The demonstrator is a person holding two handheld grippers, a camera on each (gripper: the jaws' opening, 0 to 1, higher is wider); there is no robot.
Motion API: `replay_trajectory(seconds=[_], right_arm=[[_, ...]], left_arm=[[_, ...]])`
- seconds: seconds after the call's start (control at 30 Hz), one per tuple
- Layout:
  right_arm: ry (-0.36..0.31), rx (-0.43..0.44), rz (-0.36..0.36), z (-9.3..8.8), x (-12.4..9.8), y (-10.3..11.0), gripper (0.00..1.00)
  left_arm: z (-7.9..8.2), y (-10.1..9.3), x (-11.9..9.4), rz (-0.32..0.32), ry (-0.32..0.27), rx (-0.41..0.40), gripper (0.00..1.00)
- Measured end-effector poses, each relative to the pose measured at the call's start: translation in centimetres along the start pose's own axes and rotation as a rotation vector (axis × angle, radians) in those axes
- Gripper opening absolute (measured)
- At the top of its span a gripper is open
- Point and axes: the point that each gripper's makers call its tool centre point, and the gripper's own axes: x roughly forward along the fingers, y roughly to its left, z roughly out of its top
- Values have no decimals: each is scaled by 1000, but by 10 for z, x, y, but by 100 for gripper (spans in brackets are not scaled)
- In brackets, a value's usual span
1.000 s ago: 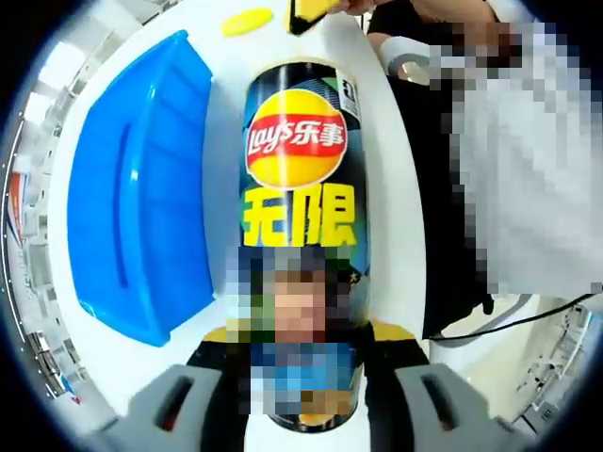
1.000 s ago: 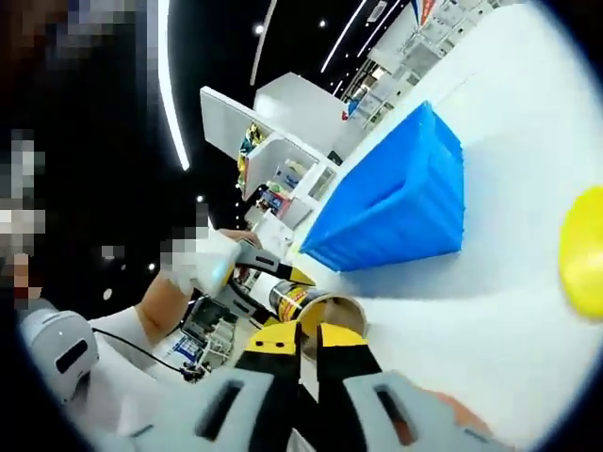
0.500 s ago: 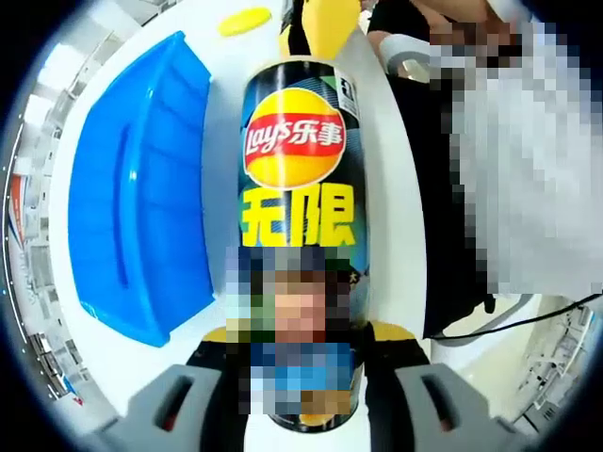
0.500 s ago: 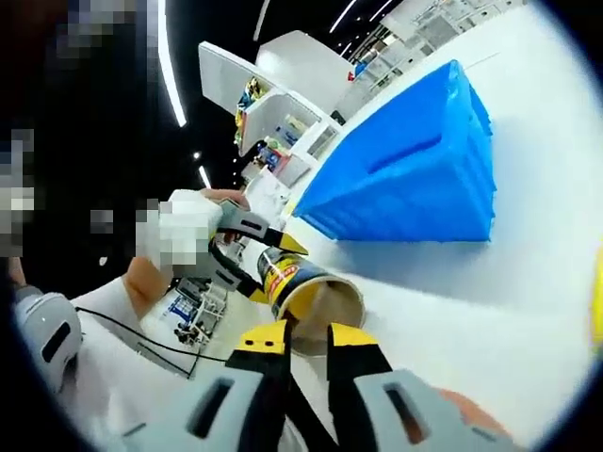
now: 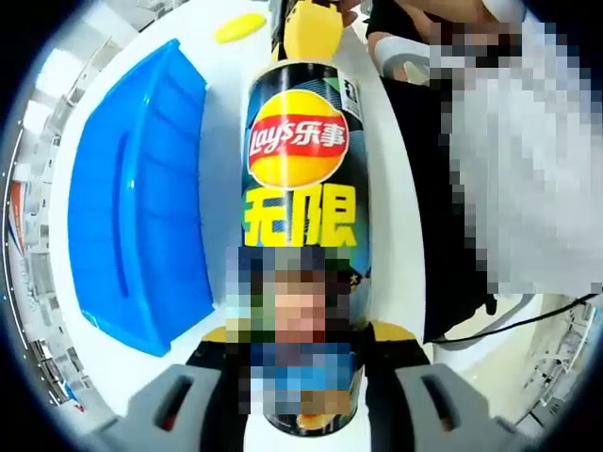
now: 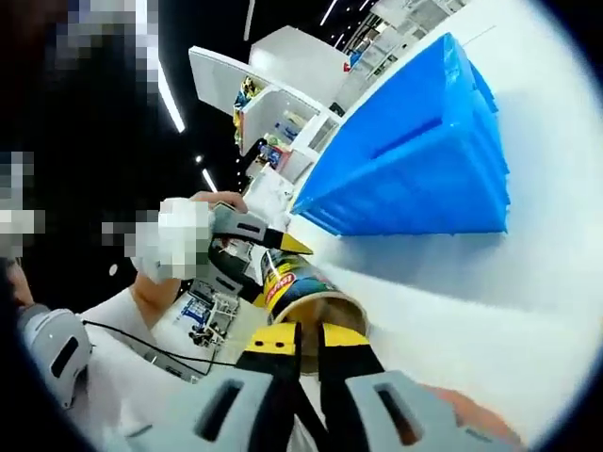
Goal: Open the lid of the chip container on the table, take out the chips, place them into the box in front of the container, and close the lid
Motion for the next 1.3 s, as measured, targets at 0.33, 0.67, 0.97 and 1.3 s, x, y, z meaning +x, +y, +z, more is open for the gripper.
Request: replay_trajectory(seconds=[0.33, 0.67, 0.97, 1.3], right_arm=[[13, 109, 10, 1, 3, -2, 4], [36, 120, -71, 6, 0, -7, 0], [64, 85, -144, 9, -6, -12, 0], [60, 11, -240, 12, -14, -17, 0]], left_arm=[[1, 1, 2, -4, 10, -7, 48], [1, 1, 3, 5, 6, -4, 49], [0, 2, 3, 6, -12, -6, 49], [1, 3, 4, 19, -3, -10, 49]])
